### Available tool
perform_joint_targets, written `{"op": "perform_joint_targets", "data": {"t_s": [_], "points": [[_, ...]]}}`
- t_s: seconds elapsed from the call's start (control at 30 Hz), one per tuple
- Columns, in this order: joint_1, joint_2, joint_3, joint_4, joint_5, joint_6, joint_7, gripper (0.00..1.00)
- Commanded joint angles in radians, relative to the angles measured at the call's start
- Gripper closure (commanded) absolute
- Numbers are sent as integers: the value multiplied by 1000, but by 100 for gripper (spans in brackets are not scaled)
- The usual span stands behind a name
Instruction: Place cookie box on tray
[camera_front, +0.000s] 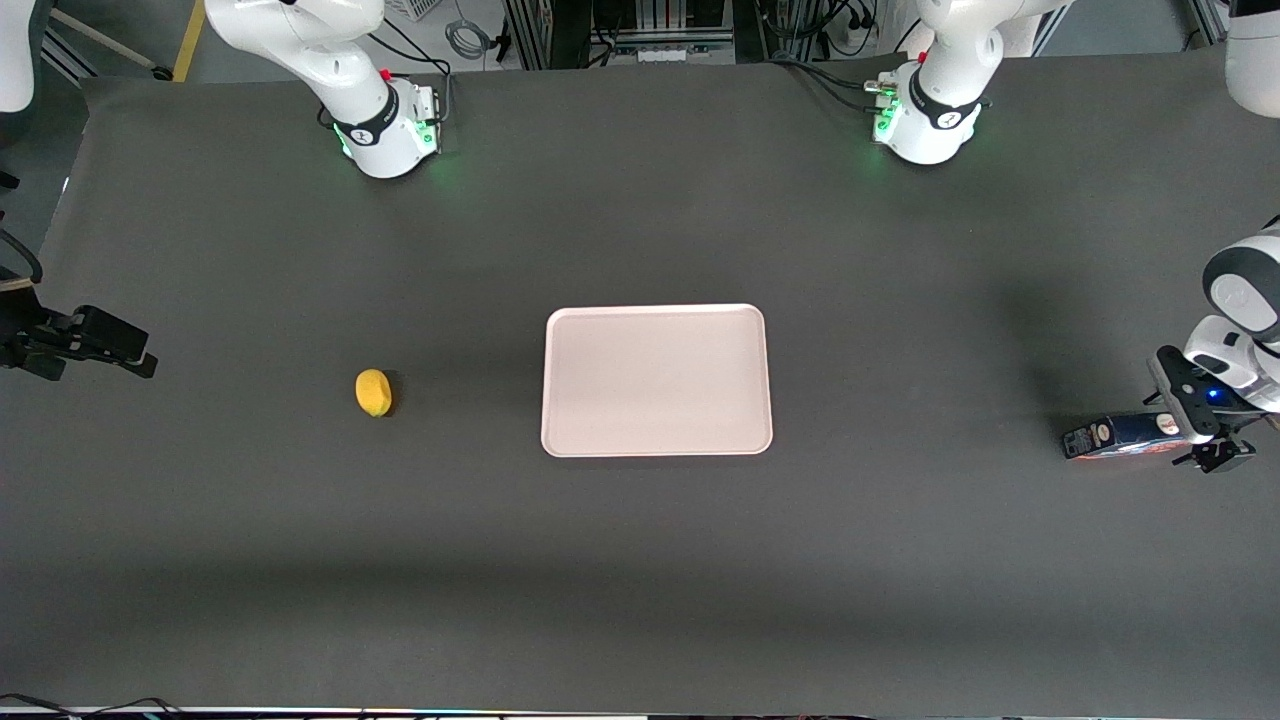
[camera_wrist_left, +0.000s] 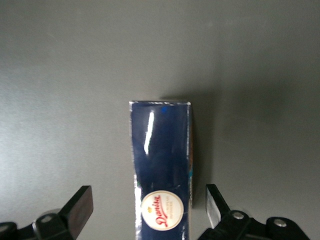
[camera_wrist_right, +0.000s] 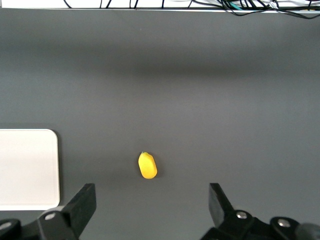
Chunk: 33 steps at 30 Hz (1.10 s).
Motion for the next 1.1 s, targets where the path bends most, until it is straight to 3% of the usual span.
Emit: {"op": "perform_joint_targets", "data": {"t_s": [0.0, 0.4, 0.57, 0.73, 0.83, 1.0, 1.07], "points": [[12, 12, 2, -18, -22, 21, 29, 0], [18, 24, 0, -44, -51, 41, 29, 3], [15, 26, 0, -44, -54, 41, 28, 23], [15, 27, 0, -42, -53, 41, 28, 54], [15, 27, -1, -41, -54, 41, 26, 65], [15, 29, -3, -39, -53, 43, 23, 67], [15, 29, -4, -37, -53, 41, 23, 72]]}}
